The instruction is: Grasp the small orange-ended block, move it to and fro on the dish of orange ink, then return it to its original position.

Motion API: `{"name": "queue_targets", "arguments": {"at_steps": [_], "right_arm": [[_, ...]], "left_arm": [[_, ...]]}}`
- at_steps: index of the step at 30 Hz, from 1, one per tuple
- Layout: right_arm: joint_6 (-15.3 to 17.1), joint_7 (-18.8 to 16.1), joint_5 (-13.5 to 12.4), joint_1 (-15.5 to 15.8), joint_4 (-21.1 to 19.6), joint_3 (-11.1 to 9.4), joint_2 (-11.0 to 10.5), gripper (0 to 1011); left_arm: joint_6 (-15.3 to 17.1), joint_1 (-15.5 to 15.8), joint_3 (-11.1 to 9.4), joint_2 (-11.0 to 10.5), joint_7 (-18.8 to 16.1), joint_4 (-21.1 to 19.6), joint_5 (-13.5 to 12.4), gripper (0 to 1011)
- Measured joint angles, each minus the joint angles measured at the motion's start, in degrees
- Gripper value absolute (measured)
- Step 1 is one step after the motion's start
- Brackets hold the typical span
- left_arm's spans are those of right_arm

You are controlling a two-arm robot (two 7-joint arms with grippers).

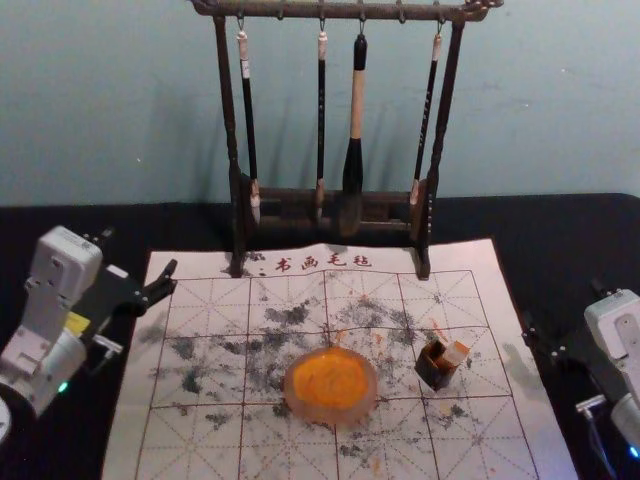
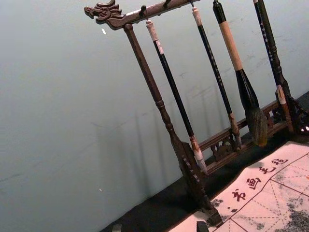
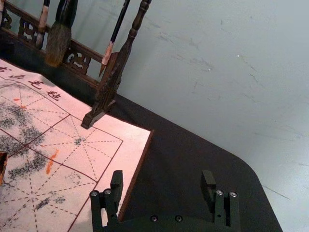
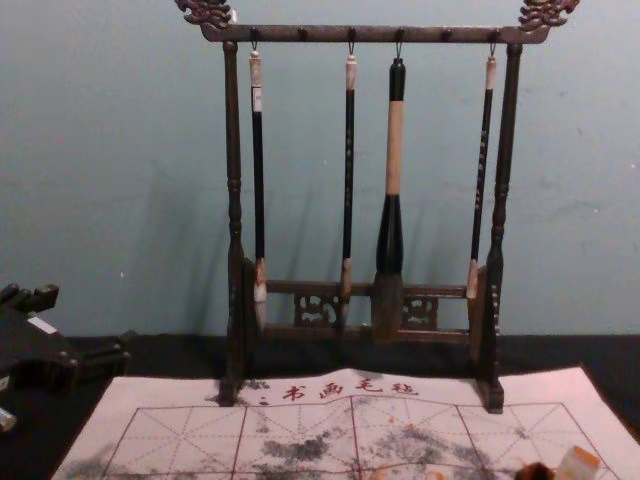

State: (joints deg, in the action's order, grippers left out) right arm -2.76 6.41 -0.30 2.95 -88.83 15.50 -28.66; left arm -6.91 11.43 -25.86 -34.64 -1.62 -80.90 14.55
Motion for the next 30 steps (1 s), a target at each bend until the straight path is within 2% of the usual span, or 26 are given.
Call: {"name": "queue_targets", "arguments": {"at_steps": [30], "right_arm": [[0.0,0.0,0.0,0.0,0.0,0.0,0.0,1000]], "left_arm": [[0.0,0.0,0.0,0.0,0.0,0.0,0.0,1001]]}}
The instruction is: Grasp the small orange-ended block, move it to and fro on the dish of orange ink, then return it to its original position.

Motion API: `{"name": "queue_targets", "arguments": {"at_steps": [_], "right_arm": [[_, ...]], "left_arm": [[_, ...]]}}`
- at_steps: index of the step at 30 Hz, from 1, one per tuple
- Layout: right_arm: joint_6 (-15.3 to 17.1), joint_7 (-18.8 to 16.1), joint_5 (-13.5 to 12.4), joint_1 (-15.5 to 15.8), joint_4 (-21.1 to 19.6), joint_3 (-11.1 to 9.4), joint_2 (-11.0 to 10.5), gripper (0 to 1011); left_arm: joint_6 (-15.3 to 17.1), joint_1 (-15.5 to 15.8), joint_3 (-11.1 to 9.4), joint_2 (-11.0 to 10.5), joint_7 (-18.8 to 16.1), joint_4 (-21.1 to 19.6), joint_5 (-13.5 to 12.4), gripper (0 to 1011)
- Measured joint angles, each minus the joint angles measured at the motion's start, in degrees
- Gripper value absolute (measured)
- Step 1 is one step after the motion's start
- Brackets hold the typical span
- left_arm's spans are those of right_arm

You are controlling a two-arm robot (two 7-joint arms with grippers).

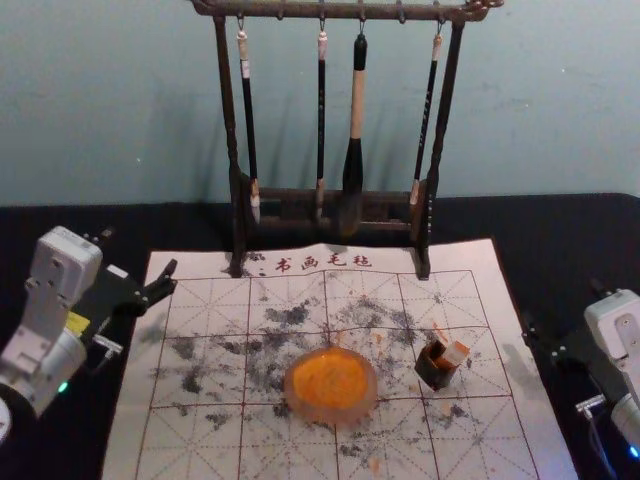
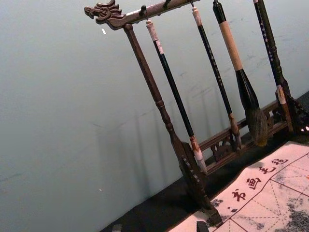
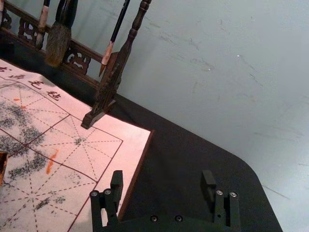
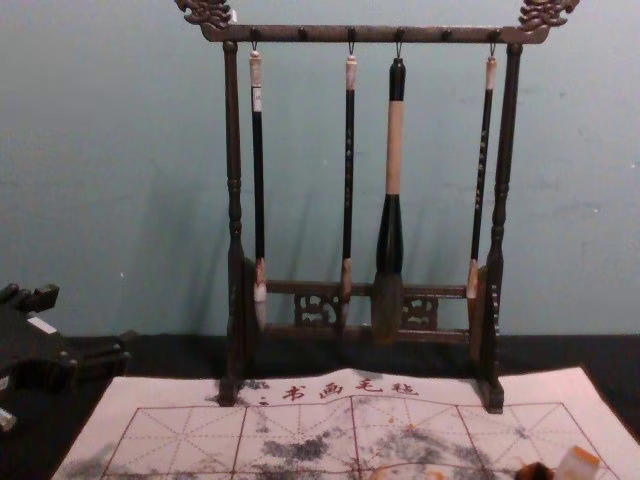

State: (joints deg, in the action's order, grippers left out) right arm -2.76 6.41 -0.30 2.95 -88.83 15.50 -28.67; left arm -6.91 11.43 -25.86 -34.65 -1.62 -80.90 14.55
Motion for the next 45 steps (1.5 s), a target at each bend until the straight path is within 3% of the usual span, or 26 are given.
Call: {"name": "queue_targets", "arguments": {"at_steps": [45], "right_arm": [[0.0,0.0,0.0,0.0,0.0,0.0,0.0,1002]], "left_arm": [[0.0,0.0,0.0,0.0,0.0,0.0,0.0,1001]]}}
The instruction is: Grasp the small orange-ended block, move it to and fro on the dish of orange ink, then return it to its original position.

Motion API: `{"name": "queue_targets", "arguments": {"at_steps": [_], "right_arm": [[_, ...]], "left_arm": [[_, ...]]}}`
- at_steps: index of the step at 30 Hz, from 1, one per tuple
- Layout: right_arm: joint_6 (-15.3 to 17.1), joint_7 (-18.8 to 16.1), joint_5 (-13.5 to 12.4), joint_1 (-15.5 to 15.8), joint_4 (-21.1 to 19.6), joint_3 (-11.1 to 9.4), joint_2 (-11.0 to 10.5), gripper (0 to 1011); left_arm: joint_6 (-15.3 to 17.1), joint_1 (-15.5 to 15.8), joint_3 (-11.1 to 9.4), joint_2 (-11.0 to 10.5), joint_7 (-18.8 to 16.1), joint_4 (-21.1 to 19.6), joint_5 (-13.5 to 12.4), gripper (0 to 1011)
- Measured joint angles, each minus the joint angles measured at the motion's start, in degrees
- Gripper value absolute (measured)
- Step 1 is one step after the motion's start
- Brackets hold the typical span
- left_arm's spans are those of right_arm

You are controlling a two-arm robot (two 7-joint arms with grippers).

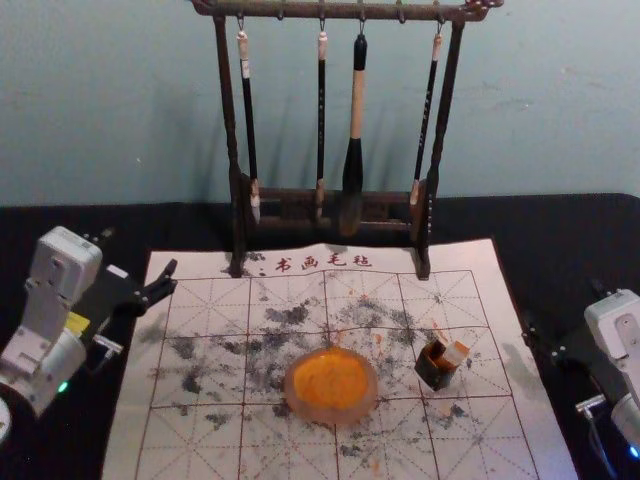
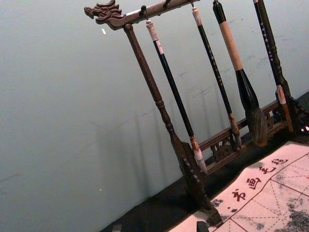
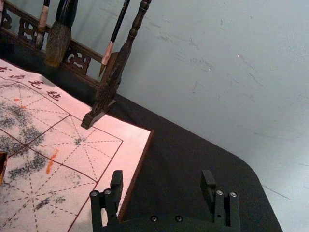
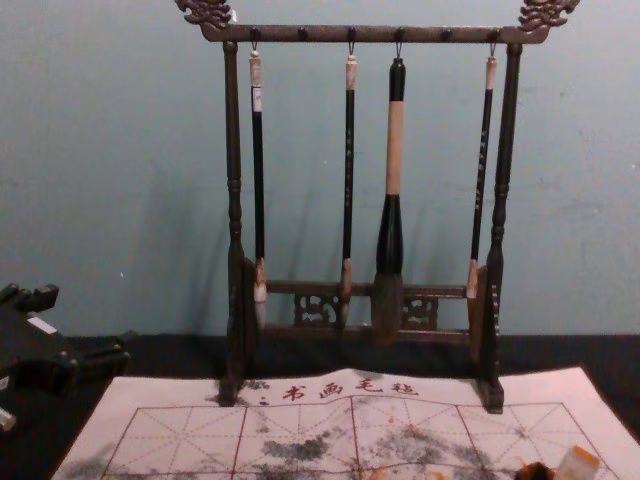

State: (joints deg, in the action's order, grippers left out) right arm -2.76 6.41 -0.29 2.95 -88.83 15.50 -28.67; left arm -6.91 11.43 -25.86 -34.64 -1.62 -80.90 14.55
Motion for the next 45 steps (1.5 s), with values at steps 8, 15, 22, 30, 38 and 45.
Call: {"name": "queue_targets", "arguments": {"at_steps": [8,15,22,30,38,45], "right_arm": [[0.0,0.0,0.0,0.0,0.0,0.0,0.0,1002],[0.0,0.0,0.0,0.0,0.0,0.0,0.0,1002],[0.0,0.0,0.0,0.0,0.0,0.0,0.0,1002],[0.0,0.0,0.0,0.0,0.0,0.0,0.0,1002],[0.0,0.0,0.0,0.0,0.0,0.0,0.0,1000],[0.0,0.0,0.0,0.0,0.0,0.0,0.0,1000]], "left_arm": [[0.0,0.0,0.0,0.0,0.0,0.0,0.0,1001],[0.0,0.0,0.0,0.0,0.0,0.0,0.0,1001],[0.0,0.0,0.0,0.0,0.0,0.0,0.0,1001],[0.0,0.0,0.0,0.0,0.0,0.0,0.0,1001],[0.0,0.0,0.0,0.0,0.0,0.0,0.0,1001],[0.0,0.0,0.0,0.0,0.0,0.0,0.0,1001]]}}
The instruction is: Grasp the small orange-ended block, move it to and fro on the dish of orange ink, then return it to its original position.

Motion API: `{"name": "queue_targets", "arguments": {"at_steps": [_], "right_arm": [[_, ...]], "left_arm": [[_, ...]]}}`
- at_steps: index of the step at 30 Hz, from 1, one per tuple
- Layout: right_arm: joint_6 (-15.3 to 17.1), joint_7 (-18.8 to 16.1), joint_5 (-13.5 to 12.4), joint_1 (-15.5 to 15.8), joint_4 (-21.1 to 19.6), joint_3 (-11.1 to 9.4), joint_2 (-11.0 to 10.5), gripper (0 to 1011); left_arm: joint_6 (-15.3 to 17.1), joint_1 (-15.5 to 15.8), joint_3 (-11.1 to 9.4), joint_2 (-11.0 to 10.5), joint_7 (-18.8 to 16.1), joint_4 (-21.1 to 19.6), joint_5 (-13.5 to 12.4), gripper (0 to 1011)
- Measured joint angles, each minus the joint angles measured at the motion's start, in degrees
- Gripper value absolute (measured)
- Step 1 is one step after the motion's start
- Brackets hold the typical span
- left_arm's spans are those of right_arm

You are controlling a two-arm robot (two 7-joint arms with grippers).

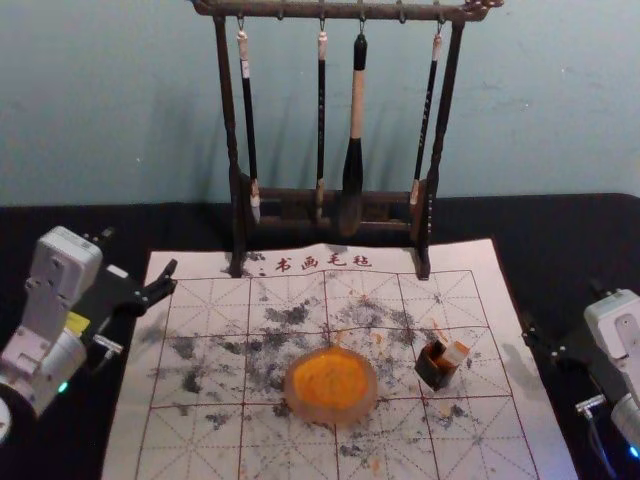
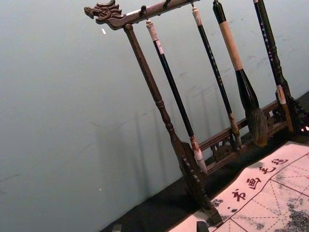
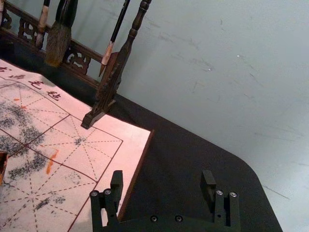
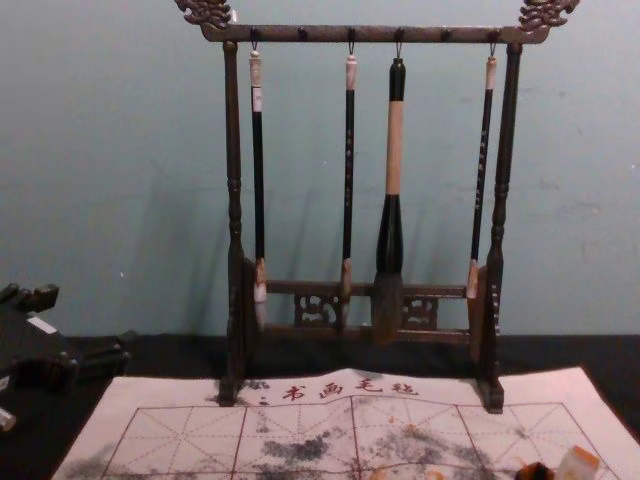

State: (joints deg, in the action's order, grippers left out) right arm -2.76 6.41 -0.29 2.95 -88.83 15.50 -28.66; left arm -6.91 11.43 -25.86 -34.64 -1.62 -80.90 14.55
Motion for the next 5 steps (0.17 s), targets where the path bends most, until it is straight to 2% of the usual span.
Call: {"name": "queue_targets", "arguments": {"at_steps": [5], "right_arm": [[0.0,0.0,0.0,0.0,0.0,0.0,0.0,1002]], "left_arm": [[0.0,0.0,0.0,0.0,0.0,0.0,0.0,1001]]}}
